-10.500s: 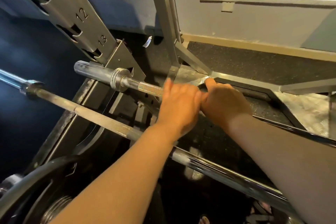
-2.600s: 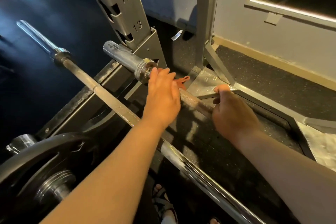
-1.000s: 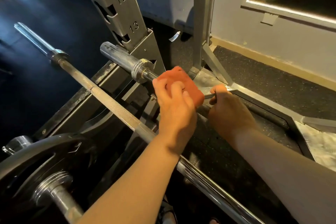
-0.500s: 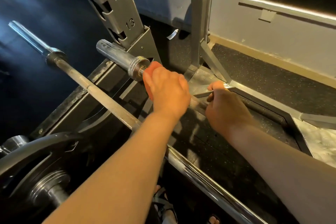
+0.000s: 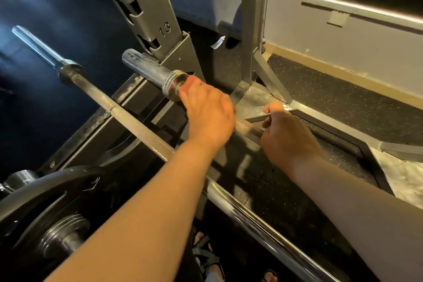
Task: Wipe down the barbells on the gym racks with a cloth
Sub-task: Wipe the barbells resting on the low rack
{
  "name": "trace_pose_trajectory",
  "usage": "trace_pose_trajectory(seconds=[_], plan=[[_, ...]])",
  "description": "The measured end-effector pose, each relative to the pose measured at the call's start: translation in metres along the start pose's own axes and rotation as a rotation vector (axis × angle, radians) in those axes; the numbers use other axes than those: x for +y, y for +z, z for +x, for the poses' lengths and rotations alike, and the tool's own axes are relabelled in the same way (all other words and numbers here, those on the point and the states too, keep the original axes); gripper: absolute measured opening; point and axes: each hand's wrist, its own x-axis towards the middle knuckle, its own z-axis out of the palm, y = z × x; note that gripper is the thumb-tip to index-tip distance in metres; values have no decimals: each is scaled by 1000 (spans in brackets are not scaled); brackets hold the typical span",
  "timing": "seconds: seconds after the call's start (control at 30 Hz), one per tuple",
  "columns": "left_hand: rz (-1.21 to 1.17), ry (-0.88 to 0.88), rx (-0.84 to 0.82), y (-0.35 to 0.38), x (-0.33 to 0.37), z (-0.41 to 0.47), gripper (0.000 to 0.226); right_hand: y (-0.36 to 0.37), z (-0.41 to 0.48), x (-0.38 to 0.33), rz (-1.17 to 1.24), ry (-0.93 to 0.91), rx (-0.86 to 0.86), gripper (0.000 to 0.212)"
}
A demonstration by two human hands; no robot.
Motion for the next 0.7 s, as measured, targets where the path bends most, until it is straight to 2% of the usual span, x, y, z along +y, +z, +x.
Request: trace_pose_trajectory(seconds=[0.07, 0.17, 0.23, 0.3, 0.43, 0.57, 0.63, 0.7], plan=[[-42, 122, 27, 1, 27, -23, 19, 1, -1, 0, 21, -4, 7, 16], [-87, 392, -53, -6, 23, -37, 27, 1, -1, 1, 40, -30, 16, 9], [-103, 455, -109, -16, -3, -26, 27, 1, -2, 1, 16, -39, 32, 10], [-120, 353, -75, -22, -27, -5, 31, 1, -2, 2, -13, -51, 35, 17], [-181, 1, -56, -19, -33, 18, 37, 0, -3, 1, 17, -28, 19, 22], [-501, -284, 31, -16, 15, -11, 59, -1, -2, -1, 38, -3, -17, 19], [-548, -355, 31, -15, 35, -26, 69, -1, -2, 0, 33, 7, -33, 19], [-608, -392, -57, -9, 44, -36, 71, -1, -3, -1, 21, 10, -30, 22]])
